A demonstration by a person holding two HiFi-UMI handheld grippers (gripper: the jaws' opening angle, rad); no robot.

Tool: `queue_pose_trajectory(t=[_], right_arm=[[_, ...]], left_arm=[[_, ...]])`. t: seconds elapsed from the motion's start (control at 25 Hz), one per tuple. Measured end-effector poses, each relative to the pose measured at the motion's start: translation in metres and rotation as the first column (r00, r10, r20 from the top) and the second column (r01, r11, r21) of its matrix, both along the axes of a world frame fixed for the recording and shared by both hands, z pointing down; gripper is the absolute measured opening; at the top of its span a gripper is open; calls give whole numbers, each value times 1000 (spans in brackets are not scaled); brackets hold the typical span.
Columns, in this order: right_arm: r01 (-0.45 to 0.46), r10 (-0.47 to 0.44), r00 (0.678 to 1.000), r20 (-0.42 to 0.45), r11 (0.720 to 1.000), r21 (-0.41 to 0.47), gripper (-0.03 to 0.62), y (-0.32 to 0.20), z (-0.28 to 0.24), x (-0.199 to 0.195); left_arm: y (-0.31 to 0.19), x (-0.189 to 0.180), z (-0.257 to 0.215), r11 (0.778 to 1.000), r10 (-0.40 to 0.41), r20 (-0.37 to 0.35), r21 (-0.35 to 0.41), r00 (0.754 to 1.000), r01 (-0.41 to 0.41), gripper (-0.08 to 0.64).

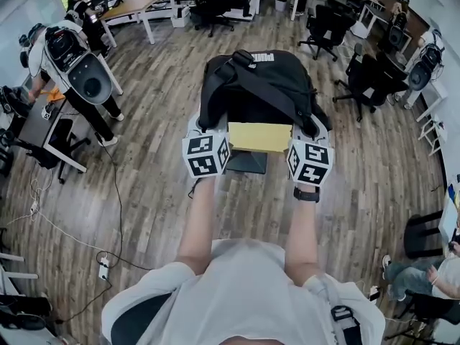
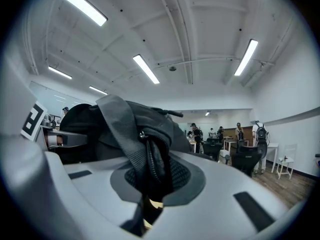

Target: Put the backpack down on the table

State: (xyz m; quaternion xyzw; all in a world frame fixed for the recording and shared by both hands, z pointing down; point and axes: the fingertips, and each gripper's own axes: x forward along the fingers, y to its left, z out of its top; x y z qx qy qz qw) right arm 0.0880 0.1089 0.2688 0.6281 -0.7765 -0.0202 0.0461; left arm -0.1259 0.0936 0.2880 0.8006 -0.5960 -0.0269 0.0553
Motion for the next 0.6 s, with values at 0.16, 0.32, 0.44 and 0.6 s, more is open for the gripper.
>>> queue_pose_trajectory(t=[0.16,0.32,0.44,0.6], right_arm=[[15,-15,1000,6,1000,-8,38,3,5,3],[32,-32,999,13,999,-16,38,8,12,18],[40,-39,999,16,999,-19,38,12,16,32],[42,-41,999,23,999,-19,38,15,18,57]], left_arm=[[6,3,3,1000,-19,10,-5,1000,19,127],[13,17,7,999,-37,21,-10,999,37,129],[18,31,10,999,-42,25,-12,999,43,130],[21,55,10,999,-45,32,-12,998,45,130]])
